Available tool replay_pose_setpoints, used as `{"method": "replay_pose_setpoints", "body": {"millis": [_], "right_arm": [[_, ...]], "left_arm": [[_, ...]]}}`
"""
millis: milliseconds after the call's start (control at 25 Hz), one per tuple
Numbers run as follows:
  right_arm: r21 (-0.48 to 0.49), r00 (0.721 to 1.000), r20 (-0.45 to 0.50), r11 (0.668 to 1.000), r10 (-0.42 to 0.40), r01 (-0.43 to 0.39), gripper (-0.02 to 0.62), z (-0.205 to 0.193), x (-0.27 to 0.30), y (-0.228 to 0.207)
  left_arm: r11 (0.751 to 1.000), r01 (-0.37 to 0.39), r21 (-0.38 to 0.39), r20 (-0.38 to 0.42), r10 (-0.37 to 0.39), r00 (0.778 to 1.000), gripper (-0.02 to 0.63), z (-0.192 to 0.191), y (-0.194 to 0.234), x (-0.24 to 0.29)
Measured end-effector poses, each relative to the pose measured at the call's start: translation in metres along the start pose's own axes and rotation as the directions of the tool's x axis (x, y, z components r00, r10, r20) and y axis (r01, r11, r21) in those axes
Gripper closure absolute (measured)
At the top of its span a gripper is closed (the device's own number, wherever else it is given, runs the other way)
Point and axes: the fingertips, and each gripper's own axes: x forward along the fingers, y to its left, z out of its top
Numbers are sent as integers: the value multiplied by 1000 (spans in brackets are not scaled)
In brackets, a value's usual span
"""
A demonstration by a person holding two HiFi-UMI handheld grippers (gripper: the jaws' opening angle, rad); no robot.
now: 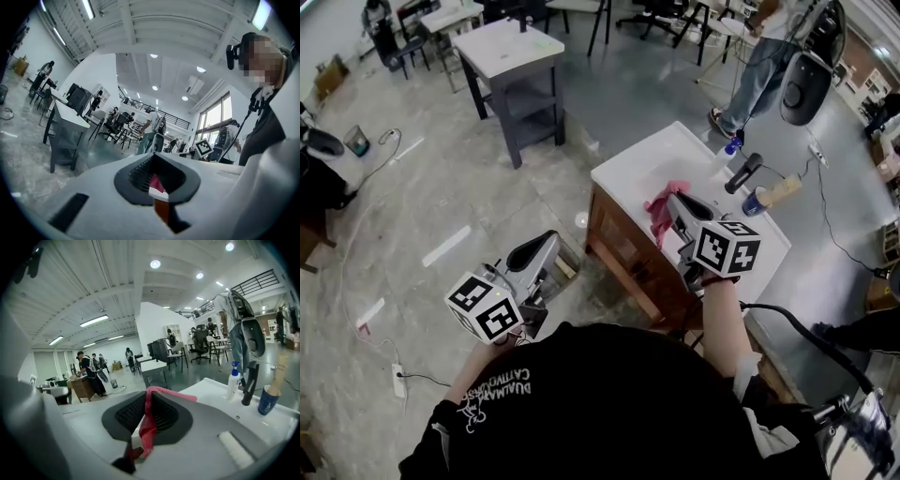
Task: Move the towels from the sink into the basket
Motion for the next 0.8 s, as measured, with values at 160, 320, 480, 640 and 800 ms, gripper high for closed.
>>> {"method": "replay_pose_setpoints", "body": {"millis": [160, 320, 480, 640, 800], "right_arm": [[-35, 998, 31, 998, 57, -56, 549, 13, 12, 55], [-51, 995, 23, 994, 99, -98, 549, 11, 29, 100], [-56, 989, 3, 988, 145, -145, 549, 2, 45, 146], [-101, 979, -42, 974, 201, -204, 549, -16, 63, 198], [-133, 964, -84, 956, 253, -262, 548, -29, 78, 238]], "left_arm": [[999, -40, -7, 28, 40, 999, 604, 12, 16, -43], [997, -83, -6, 51, 83, 995, 604, 24, 30, -82], [994, -110, 0, 67, 110, 992, 604, 33, 38, -119], [988, -153, 0, 82, 153, 985, 604, 32, 48, -163], [978, -207, -25, 106, 209, 972, 604, 30, 59, -200]]}}
